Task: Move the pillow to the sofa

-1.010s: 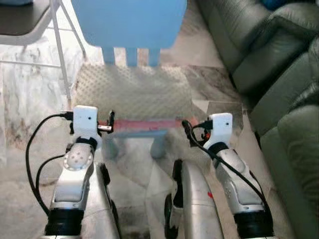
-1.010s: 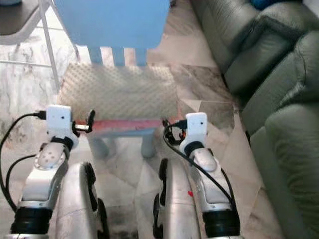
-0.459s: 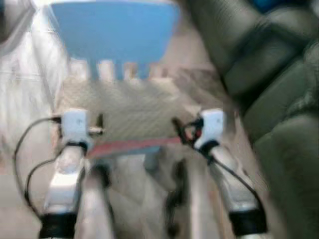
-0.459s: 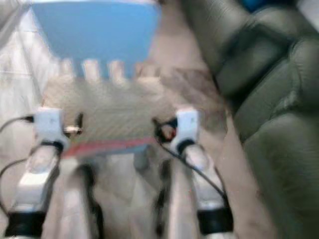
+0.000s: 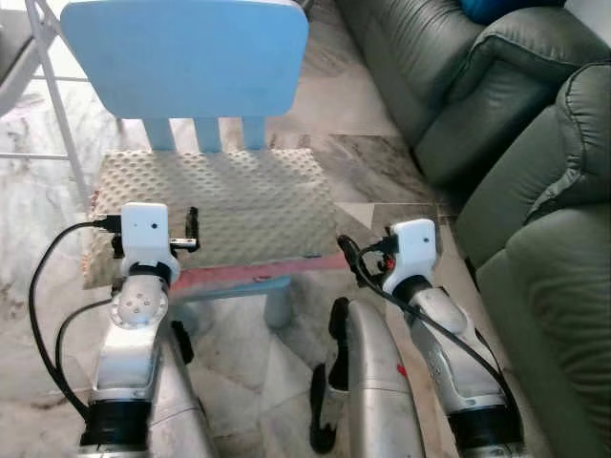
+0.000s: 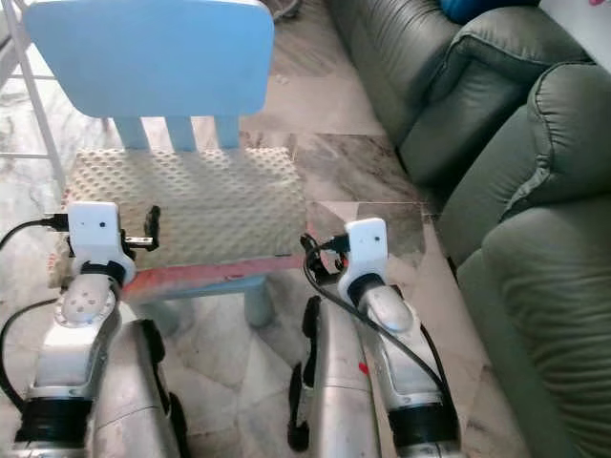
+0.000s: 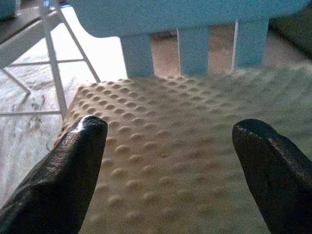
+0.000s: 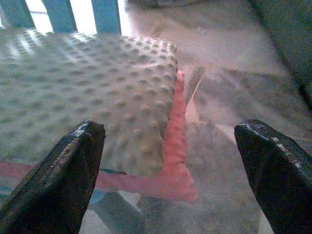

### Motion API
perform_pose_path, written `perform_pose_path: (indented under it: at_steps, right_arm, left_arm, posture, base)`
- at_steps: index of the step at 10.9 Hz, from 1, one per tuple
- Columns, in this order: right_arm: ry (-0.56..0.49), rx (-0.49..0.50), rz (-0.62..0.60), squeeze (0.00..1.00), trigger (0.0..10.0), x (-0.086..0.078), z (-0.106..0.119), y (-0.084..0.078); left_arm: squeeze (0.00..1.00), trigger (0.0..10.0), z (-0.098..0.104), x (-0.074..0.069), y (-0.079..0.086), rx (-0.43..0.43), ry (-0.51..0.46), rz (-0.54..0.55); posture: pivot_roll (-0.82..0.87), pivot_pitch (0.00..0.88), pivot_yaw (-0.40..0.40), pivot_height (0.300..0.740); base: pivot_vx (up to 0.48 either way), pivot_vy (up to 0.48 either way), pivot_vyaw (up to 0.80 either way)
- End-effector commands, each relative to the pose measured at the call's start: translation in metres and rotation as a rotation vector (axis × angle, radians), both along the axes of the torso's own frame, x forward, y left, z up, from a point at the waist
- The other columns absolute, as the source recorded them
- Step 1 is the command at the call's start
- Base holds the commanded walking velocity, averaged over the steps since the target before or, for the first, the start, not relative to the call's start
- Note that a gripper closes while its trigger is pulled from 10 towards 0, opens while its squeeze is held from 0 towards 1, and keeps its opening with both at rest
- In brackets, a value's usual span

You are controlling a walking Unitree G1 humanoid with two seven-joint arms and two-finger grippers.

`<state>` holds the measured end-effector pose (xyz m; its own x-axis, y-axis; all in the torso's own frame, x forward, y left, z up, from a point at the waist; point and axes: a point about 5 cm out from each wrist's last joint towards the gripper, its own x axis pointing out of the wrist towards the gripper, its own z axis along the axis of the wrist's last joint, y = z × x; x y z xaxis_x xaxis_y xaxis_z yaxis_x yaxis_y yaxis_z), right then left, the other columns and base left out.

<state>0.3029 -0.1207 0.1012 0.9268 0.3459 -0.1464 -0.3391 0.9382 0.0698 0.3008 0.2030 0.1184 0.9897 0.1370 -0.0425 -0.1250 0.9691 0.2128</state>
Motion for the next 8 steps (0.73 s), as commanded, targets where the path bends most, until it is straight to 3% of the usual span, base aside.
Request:
perform_pose_path:
  at_steps: [1,4,5,8]
  right_arm:
    - [0.025,0.023,0.035,0.0,10.0,0.008,-0.004,0.005]
    - [0.054,0.067,0.136,0.0,10.0,0.022,-0.003,0.028]
    - [0.096,0.095,0.181,0.0,10.0,0.033,-0.005,0.044]
    - [0.074,0.043,0.183,0.0,10.0,0.049,-0.001,0.064]
  left_arm:
    - [0.0,10.0,-0.005,0.003,0.01,0.022,0.012,0.03]
    - [0.0,10.0,0.001,0.016,0.024,0.051,0.0,0.107]
    - [0.0,10.0,0.002,0.022,0.025,0.062,-0.009,0.11]
    - [0.0,10.0,-0.013,0.032,0.024,0.036,0.049,0.094]
  posture:
    - [-0.04,0.298,-0.104,0.525]
    - [-0.04,0.35,-0.111,0.525]
    - [-0.04,0.373,-0.113,0.525]
    - [-0.03,0.407,-0.122,0.525]
  base:
    - [0.0,0.0,0.0]
    - [0.0,0.0,0.0]
    - [0.0,0.0,0.0]
    - [0.0,0.0,0.0]
